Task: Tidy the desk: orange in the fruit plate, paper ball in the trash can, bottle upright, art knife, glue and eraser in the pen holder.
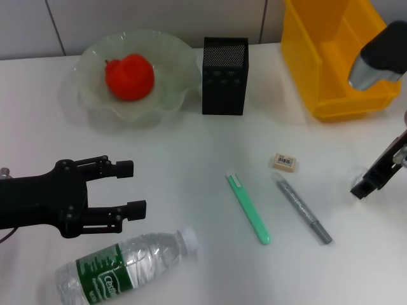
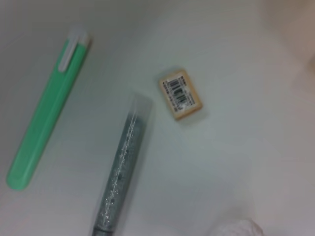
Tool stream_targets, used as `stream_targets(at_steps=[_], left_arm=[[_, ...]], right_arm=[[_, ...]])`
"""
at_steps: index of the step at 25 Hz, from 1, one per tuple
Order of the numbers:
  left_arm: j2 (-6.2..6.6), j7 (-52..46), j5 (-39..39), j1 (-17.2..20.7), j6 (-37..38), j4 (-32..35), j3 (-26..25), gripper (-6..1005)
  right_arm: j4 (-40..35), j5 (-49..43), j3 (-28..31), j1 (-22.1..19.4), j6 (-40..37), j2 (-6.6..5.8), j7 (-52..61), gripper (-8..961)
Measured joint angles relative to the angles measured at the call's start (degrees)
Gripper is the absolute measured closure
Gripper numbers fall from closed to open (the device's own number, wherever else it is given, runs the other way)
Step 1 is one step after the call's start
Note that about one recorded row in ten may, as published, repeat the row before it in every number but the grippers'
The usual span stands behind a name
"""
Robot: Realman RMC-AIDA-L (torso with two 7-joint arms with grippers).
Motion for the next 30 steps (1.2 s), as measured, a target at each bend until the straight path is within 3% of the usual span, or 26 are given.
stream_targets(at_steps=[4,6,11,14,19,21,30], left_arm=[[0.07,0.00,0.00,-0.01,-0.02,0.00,0.05,216],[0.07,0.00,0.00,-0.22,-0.04,0.00,0.03,218],[0.05,0.00,0.00,-0.34,-0.04,0.00,0.01,221],[0.04,-0.01,0.00,-0.33,-0.04,0.00,0.00,223],[-0.06,0.36,0.00,-0.05,-0.03,0.00,0.00,226],[-0.34,0.78,-0.02,0.16,0.03,0.00,0.00,227],[-0.57,0.82,0.00,-0.05,0.03,0.00,0.06,233]], right_arm=[[-7.54,0.06,1.85,-0.01,-3.86,-0.17,-0.02,567],[-15.76,0.07,3.83,0.03,-6.20,-0.14,-0.02,568],[-26.73,0.05,4.71,-0.53,-5.13,0.00,1.46,571],[-28.51,0.03,4.58,-1.14,-2.68,0.12,1.90,572],[-27.03,0.13,3.65,-3.40,8.08,0.47,2.48,574],[-23.51,1.69,2.60,-4.91,15.98,0.43,2.56,575],[-12.34,4.41,-0.50,-6.33,34.62,0.32,1.92,577]])
